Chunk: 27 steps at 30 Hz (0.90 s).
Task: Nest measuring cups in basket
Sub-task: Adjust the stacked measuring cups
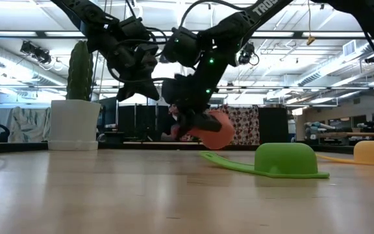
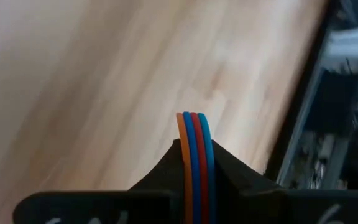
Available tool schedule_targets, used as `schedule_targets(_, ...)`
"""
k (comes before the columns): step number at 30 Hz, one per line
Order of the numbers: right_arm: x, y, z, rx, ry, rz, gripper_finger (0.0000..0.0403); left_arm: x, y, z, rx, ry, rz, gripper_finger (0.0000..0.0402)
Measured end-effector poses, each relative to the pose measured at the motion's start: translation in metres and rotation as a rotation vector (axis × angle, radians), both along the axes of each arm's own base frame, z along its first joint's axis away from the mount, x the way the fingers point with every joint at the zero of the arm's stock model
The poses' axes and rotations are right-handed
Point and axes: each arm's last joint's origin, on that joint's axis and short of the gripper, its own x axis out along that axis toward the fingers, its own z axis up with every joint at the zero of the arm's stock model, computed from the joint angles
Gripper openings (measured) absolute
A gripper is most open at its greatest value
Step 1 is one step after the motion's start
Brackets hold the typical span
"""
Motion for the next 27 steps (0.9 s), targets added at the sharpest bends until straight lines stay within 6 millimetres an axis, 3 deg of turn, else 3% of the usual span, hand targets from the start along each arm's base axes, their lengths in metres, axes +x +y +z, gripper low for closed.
schedule_targets(5, 0.003, 0.004, -0.011, -0.036, -0.099, -0.110, 0.0044, 0.000, 0.000, 0.000, 0.030, 0.002, -0.029, 0.0014)
schedule_targets(13, -0.006, 0.028, -0.048, -0.223, -0.053, -0.080, 0.0044, 0.000, 0.000, 0.000, 0.064, 0.005, -0.059, 0.0014)
schedule_targets(23, -0.010, 0.040, -0.054, -0.239, -0.066, -0.076, 0.0044, 0.000, 0.000, 0.000, 0.084, 0.009, -0.083, 0.0014)
schedule_targets(27, -0.010, 0.045, -0.055, -0.195, -0.083, -0.058, 0.0097, -0.001, 0.000, -0.001, 0.082, 0.013, -0.084, 0.0014)
